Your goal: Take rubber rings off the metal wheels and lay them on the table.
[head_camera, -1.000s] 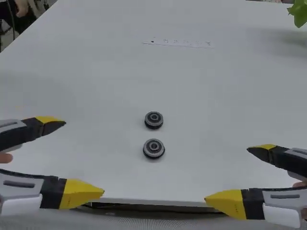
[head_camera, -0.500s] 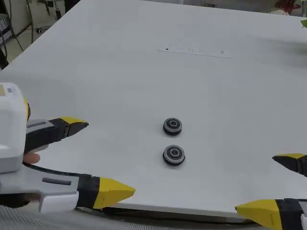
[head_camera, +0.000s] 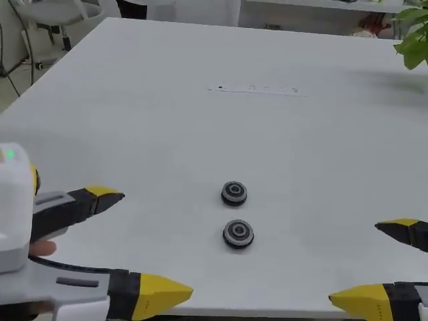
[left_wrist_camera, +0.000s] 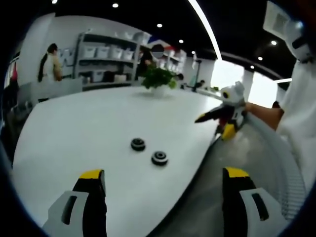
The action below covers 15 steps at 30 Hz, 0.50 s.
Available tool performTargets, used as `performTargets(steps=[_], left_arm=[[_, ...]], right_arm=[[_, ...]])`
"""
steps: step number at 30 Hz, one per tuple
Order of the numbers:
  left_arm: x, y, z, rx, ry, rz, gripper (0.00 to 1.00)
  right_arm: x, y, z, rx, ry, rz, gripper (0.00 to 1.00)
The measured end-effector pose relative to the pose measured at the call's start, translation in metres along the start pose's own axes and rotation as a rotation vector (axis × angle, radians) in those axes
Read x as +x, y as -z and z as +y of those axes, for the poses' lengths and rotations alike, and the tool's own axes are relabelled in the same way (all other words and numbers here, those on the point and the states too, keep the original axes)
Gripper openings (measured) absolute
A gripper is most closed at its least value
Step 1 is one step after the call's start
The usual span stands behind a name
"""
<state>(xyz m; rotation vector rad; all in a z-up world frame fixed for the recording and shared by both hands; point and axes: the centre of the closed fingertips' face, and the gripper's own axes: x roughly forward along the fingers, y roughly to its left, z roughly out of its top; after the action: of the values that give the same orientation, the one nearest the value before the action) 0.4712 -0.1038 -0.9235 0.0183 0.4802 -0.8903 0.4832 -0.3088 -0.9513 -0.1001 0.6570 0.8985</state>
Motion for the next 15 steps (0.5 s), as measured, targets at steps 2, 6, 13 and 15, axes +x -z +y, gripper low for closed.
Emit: performTargets(steps=[2,6,13,15], left_arm=[[0.000,0.000,0.000,0.015,0.000,0.005,1.00],[-0.002,-0.002,0.002,0.082,-0.018,0.025,1.00],[0.002,-0.015,0.009,0.126,-0.034,0.011,1.00],[0.002,-0.021,0.010,0.129,-0.036,0.004,1.00]], right_arm=[[0.000,0.000,0.000,0.003,0.001,-0.002,0.98],[-0.002,0.000,0.001,-0.003,-0.011,-0.001,0.98],[-0.005,-0.006,0.001,-0.017,-0.019,-0.034,0.96],[-0.006,-0.008,0.001,-0.022,-0.019,-0.042,0.95]])
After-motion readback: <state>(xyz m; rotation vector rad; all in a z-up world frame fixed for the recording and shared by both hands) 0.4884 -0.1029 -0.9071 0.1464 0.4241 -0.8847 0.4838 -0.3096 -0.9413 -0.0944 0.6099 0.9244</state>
